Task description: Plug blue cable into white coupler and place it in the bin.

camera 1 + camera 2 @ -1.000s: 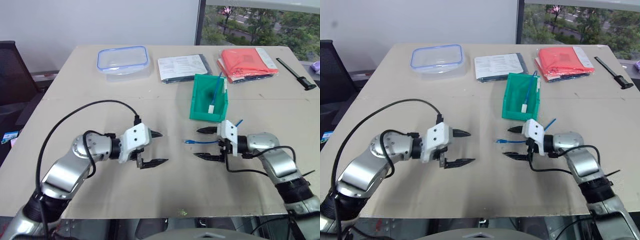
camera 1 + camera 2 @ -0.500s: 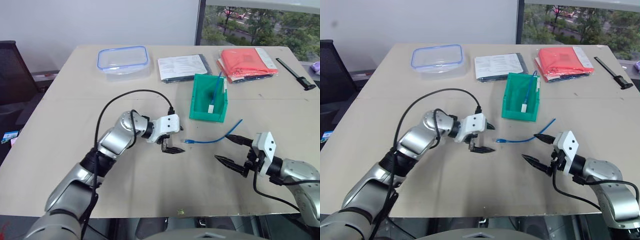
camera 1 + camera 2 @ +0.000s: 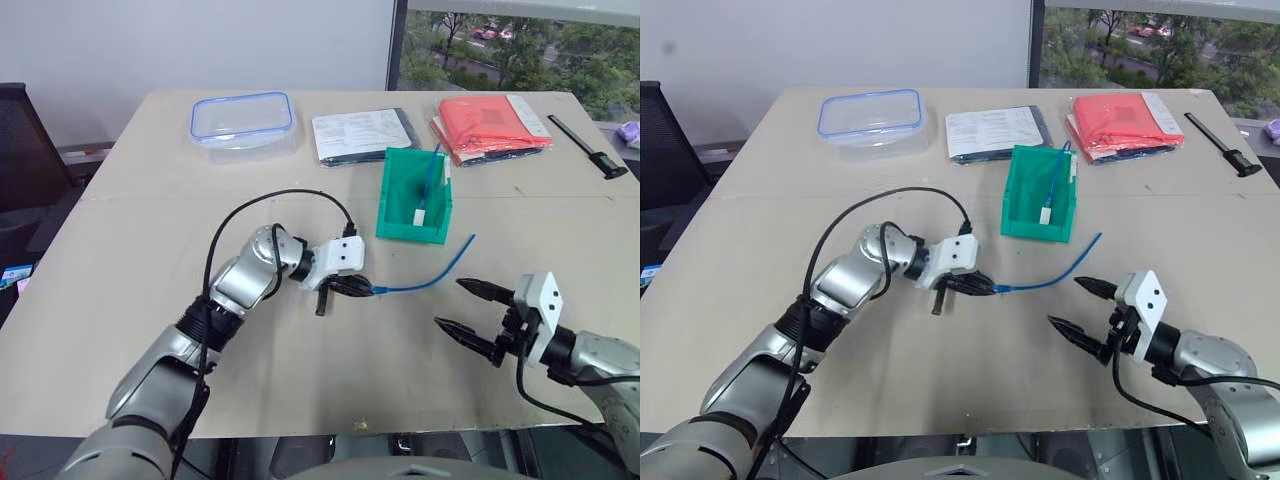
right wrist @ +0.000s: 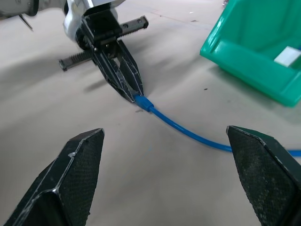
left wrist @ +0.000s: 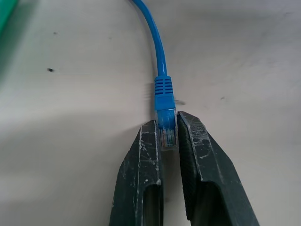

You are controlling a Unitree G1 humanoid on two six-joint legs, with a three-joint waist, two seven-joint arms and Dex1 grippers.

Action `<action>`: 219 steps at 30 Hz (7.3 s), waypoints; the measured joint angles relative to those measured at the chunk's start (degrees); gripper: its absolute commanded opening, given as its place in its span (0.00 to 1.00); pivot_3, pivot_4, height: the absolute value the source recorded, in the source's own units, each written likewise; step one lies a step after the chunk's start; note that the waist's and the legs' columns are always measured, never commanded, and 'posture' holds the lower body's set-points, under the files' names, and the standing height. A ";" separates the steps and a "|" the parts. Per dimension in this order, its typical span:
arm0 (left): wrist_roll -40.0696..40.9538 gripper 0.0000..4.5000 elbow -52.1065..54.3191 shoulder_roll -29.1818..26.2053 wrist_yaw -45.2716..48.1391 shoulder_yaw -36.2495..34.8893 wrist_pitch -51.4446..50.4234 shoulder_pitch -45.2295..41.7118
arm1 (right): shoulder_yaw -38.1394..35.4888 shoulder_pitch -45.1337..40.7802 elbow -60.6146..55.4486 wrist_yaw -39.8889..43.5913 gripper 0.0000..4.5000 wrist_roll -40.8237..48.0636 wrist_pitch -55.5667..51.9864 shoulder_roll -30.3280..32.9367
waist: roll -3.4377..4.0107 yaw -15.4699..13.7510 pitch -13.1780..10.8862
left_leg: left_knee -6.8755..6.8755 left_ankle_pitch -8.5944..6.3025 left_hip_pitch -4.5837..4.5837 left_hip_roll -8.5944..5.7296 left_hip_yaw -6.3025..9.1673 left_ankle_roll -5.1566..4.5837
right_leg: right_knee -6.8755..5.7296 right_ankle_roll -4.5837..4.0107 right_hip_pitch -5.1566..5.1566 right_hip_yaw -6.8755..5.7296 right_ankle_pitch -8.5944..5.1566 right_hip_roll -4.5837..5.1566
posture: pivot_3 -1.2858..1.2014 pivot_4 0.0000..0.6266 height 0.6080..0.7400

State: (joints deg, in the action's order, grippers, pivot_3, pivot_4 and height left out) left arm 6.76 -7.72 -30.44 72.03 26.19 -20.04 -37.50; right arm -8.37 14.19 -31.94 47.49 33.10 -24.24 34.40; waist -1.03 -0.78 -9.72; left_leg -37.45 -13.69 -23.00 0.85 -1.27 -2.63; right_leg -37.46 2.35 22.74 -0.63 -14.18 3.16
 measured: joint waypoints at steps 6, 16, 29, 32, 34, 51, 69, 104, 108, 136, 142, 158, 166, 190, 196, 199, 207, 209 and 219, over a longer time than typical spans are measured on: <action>14.39 0.00 6.32 7.54 -3.38 -9.45 -20.13 0.17 | -2.85 5.03 -1.67 -1.22 0.91 16.16 -7.76 -2.70 | -0.01 0.06 -0.01 | -0.07 0.00 -0.05 0.05 0.09 0.00 | -0.01 0.01 -0.01 -0.04 0.00 0.03 | 0.52 0.24 0.98; 31.90 0.00 12.61 11.27 -8.83 -18.06 -41.17 0.17 | -2.67 -5.47 -1.79 -11.49 0.91 30.98 -10.69 -10.24 | -0.03 0.79 -0.02 | -0.07 0.01 0.12 0.14 0.13 0.01 | -0.26 0.00 -0.02 -0.01 0.00 -0.13 | 0.52 0.24 0.98; 37.80 0.00 13.48 12.64 -12.05 -18.90 -43.77 0.16 | -1.50 -8.49 -2.25 -15.27 0.01 34.99 -11.70 -9.73 | -0.03 0.15 -0.02 | -0.06 0.01 0.07 0.11 0.04 0.01 | -0.18 -0.02 -0.01 0.01 0.00 -0.08 | 0.52 0.24 0.98; 38.51 0.00 13.49 12.66 -12.53 -18.97 -44.08 0.17 | -1.52 -8.54 -2.24 -15.28 0.01 35.30 -11.73 -9.72 | -0.03 0.16 -0.02 | -0.06 0.01 0.08 0.11 0.05 0.01 | -0.20 -0.02 -0.01 0.01 0.00 -0.09 | 0.52 0.24 0.98; 38.79 0.00 13.49 12.61 -12.52 -19.08 -43.98 0.18 | -1.60 -8.83 -1.97 -15.32 0.01 36.09 -11.78 -9.72 | -0.03 0.16 -0.02 | -0.06 0.01 0.07 0.11 0.05 0.01 | -0.19 -0.02 -0.01 0.01 0.00 -0.09 | 0.52 0.24 0.98; 34.55 0.79 39.00 4.46 -28.63 -31.41 -30.76 16.48 | -5.38 -14.36 5.17 -13.88 0.00 36.42 -9.70 -6.93 | -0.02 0.26 -0.03 | 0.07 0.00 0.06 0.19 0.03 0.02 | -0.12 -0.04 0.06 0.23 0.00 -0.03 | 0.52 0.24 0.98; -4.96 0.79 45.50 18.05 -59.00 -31.16 9.49 63.98 | -2.55 -23.13 12.26 -10.54 0.00 27.76 -6.85 -10.48 | -0.03 -0.16 -0.01 | 0.12 -0.01 -0.25 0.13 -0.22 0.01 | 0.40 -0.36 0.07 -0.06 -0.05 0.90 | 0.52 0.24 0.98; 10.23 0.13 2.91 11.25 -13.93 -14.49 14.52 16.21 | 10.19 -27.37 5.19 -5.43 0.00 8.83 -3.47 -4.08 | 0.21 0.09 0.26 | -0.65 0.02 -0.81 0.19 -0.17 -0.02 | -0.30 -0.11 0.61 -0.23 0.10 -0.09 | 0.52 0.24 0.98; 9.74 0.13 -8.72 12.49 -4.59 -11.68 18.28 8.36 | 15.19 -27.74 7.07 -1.39 0.00 1.26 0.51 -1.99 | 0.19 0.05 0.25 | -0.67 0.02 -0.82 0.15 -0.13 -0.02 | -0.30 -0.10 0.61 -0.28 0.10 -0.21 | 0.52 0.24 0.98; 5.04 0.13 -32.58 16.59 12.87 -9.94 30.92 -2.31 | 21.54 -30.59 18.03 8.85 0.00 -15.35 12.17 -2.18 | 0.17 0.08 0.23 | -0.82 0.02 -0.85 0.36 -0.12 -0.02 | -0.39 -0.10 0.62 -0.27 0.11 -0.25 | 0.52 0.24 0.98; 4.60 0.13 -32.58 16.71 13.14 -9.94 30.44 -2.24 | 21.85 -30.94 19.09 9.80 0.00 -16.35 13.59 -2.06 | 0.17 0.09 0.23 | -0.82 0.02 -0.85 0.36 -0.11 -0.02 | -0.40 -0.10 0.62 -0.27 0.11 -0.26 | 0.52 0.24 0.98; 4.52 0.13 -31.11 17.88 12.50 -10.01 24.69 -1.46 | 24.22 -31.89 23.08 11.08 0.00 -18.14 14.48 -2.23 | 0.17 0.08 0.27 | -0.85 0.02 -0.81 0.36 -0.12 -0.02 | -0.42 -0.10 0.60 -0.26 0.11 -0.25 | 0.52 0.24 0.98; 4.61 0.13 -28.85 17.49 12.69 -10.61 24.20 0.16 | 23.07 -31.34 23.56 11.08 0.00 -15.24 13.11 -4.04 | 0.19 0.11 0.26 | -0.85 0.01 -0.81 0.39 -0.11 -0.02 | -0.45 -0.11 0.61 -0.25 0.11 -0.26 | 0.52 0.24 0.98; 1.22 0.13 -28.94 17.23 10.58 -10.22 28.87 0.75 | 22.68 -29.32 28.66 11.44 0.00 -15.16 19.77 -6.77 | 0.14 0.30 0.76 | -0.87 0.01 -0.59 0.43 -0.09 -0.02 | -0.46 -0.13 0.38 -0.27 0.12 -0.28 | 0.52 0.24 0.98; 2.33 0.74 -28.30 17.87 9.58 -11.51 31.00 0.93 | 23.13 -28.59 26.89 11.87 0.00 -15.48 19.15 -5.41 | 0.09 0.07 0.79 | -0.87 0.01 -0.64 0.42 -0.08 -0.02 | -0.42 -0.13 0.41 -0.29 0.12 -0.26 | 0.52 0.24 0.98; 2.33 0.94 -26.79 17.48 8.73 -11.60 31.11 1.52 | 23.13 -28.62 26.85 11.86 0.00 -15.80 19.22 -5.40 | 0.09 0.20 0.80 | -0.87 0.01 -0.61 0.42 -0.08 -0.02 | -0.45 -0.13 0.40 -0.28 0.12 -0.27 | 0.52 0.24 0.98; 2.97 0.94 -10.91 10.69 4.25 -13.10 22.56 9.15 | 20.75 -29.92 26.12 11.18 0.00 -13.82 15.04 -5.25 | 0.11 0.13 0.78 | -0.86 0.01 -0.65 0.47 -0.08 -0.02 | -0.44 -0.14 0.42 -0.28 0.12 -0.21 | 0.52 0.24 0.98; 4.56 0.94 -3.55 9.47 0.37 -15.04 16.95 12.15 | 19.10 -32.44 26.26 10.24 0.00 -11.93 11.91 -5.70 | 0.15 0.19 0.70 | -0.87 0.01 -0.74 0.44 -0.11 -0.02 | -0.46 -0.14 0.52 -0.24 0.13 -0.13 | 0.52 0.24 0.98; 10.15 0.94 25.90 6.47 -25.32 -25.15 -15.89 11.91 | 9.90 -55.54 40.18 -0.08 0.00 -5.43 -7.91 -7.45 | 0.16 0.14 0.61 | -0.77 0.01 -0.77 0.41 -0.09 -0.01 | -0.44 -0.14 0.56 -0.24 0.13 -0.15 | 0.52 0.24 0.98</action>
State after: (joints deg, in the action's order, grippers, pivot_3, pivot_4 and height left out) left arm 16.91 18.18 -23.97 46.71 1.04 -35.93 -25.59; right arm 1.53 -41.35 8.25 47.42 27.68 -32.15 26.95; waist -0.86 -0.64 -9.11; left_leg -38.22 -13.68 -23.77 1.26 -1.36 -2.64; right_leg -37.90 2.22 23.30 -0.87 -14.05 3.01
